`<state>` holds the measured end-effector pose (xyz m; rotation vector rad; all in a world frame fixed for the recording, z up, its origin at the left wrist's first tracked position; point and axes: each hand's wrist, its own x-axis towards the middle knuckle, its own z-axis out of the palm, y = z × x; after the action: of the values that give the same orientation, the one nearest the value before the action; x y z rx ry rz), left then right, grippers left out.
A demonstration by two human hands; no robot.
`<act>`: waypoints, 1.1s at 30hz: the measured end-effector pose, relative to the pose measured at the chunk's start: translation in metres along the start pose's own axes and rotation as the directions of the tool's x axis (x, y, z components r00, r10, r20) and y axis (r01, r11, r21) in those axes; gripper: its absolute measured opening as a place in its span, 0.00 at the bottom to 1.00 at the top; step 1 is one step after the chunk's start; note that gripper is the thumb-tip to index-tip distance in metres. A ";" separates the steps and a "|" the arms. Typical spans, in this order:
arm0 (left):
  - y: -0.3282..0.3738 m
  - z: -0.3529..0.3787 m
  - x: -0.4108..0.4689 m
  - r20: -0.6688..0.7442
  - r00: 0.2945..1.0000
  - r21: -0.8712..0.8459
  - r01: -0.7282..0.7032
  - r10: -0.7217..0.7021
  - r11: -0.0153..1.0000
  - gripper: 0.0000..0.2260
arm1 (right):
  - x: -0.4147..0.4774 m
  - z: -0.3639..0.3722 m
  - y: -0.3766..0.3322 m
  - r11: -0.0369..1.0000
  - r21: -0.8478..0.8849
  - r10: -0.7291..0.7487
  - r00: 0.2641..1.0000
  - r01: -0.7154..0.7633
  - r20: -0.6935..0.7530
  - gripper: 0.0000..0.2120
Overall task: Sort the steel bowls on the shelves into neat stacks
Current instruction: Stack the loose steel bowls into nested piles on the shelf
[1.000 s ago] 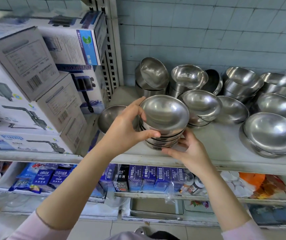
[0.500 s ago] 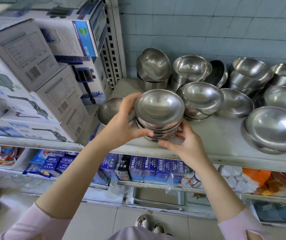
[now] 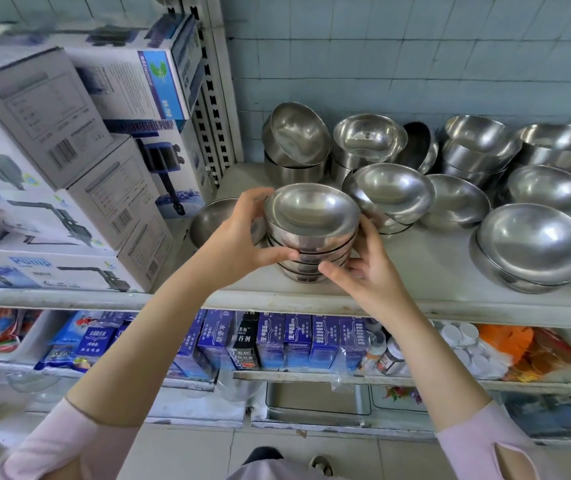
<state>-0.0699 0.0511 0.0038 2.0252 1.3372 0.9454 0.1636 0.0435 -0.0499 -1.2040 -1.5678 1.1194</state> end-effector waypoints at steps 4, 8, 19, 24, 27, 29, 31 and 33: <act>-0.001 0.001 0.000 -0.004 0.999 -0.133 0.033 -0.034 0.991 0.40 | -0.001 0.003 -0.004 0.999 0.037 0.011 0.999 -0.010 -0.031 0.50; -0.002 0.002 0.003 -0.005 1.000 -0.207 0.016 -0.018 0.978 0.37 | -0.001 0.002 -0.006 0.995 0.094 0.040 0.999 -0.038 -0.016 0.47; 0.000 0.002 0.004 0.054 0.998 -0.252 0.040 -0.028 0.967 0.39 | 0.000 0.005 -0.008 0.995 0.095 0.047 0.998 -0.044 -0.032 0.47; -0.015 -0.025 -0.009 -0.016 0.997 0.035 0.072 -0.071 0.997 0.57 | -0.002 0.003 -0.004 0.998 0.042 0.055 0.998 -0.055 0.012 0.55; -0.025 -0.031 -0.027 -0.242 0.941 0.112 0.269 -0.237 0.957 0.56 | -0.003 0.003 -0.001 0.996 -0.020 0.087 0.996 -0.087 0.005 0.58; -0.029 -0.019 -0.035 -0.333 0.890 0.053 0.348 -0.312 0.936 0.51 | -0.003 0.004 0.000 0.994 -0.030 0.103 0.995 -0.103 -0.008 0.56; -0.034 -0.004 -0.039 -0.367 0.861 -0.022 0.370 -0.352 0.929 0.49 | -0.003 0.004 -0.001 0.993 -0.032 0.110 0.994 -0.110 -0.019 0.50; -0.039 0.002 -0.038 -0.390 0.835 -0.092 0.383 -0.387 0.919 0.49 | -0.004 0.004 0.000 0.994 -0.047 0.101 0.994 -0.102 -0.030 0.44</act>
<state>-0.1004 0.0299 -0.0365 1.5038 1.8663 1.2072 0.1610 0.0391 -0.0509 -1.3393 -1.5352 1.1299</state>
